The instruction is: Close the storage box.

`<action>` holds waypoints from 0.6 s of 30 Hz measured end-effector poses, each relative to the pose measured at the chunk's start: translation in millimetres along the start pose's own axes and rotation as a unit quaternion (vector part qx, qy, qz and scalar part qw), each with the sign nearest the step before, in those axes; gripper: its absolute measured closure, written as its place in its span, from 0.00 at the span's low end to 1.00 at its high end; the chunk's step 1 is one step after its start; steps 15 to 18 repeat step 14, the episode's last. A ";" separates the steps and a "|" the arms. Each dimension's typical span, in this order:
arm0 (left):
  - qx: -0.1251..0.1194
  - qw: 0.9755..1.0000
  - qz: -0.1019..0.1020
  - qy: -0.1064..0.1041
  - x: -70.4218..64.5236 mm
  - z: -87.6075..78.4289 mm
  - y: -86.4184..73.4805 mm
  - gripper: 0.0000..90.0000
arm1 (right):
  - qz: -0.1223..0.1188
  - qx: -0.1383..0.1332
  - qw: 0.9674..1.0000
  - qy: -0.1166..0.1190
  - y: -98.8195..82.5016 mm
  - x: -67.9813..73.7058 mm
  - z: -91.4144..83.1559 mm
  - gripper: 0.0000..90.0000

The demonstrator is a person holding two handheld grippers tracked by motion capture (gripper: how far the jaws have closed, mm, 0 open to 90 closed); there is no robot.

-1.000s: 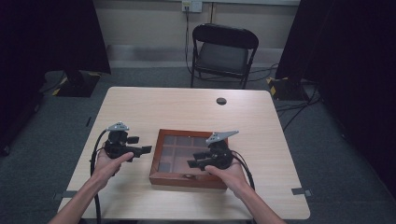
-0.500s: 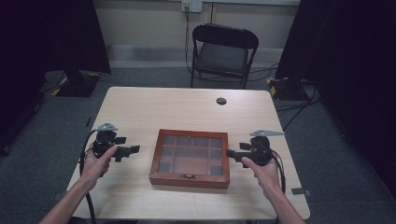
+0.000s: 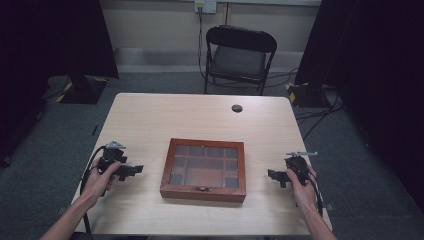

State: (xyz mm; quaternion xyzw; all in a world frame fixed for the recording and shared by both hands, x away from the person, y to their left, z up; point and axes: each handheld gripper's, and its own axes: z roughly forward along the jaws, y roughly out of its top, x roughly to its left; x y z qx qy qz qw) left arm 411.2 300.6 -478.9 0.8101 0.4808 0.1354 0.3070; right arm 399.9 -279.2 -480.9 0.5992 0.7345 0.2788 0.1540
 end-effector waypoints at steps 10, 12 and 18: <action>-0.054 0.998 0.009 0.043 4.3 14.5 -16.5 0.06 | -0.053 -0.074 0.995 -0.035 -15.4 15.5 16.4 0.00; -0.058 0.997 0.009 0.046 5.7 15.7 -18.2 0.02 | -0.053 -0.074 0.995 -0.035 -15.4 15.6 16.4 0.00; -0.057 0.997 0.010 0.047 6.0 15.7 -17.9 0.00 | -0.053 -0.074 0.995 -0.035 -15.6 15.7 16.4 0.00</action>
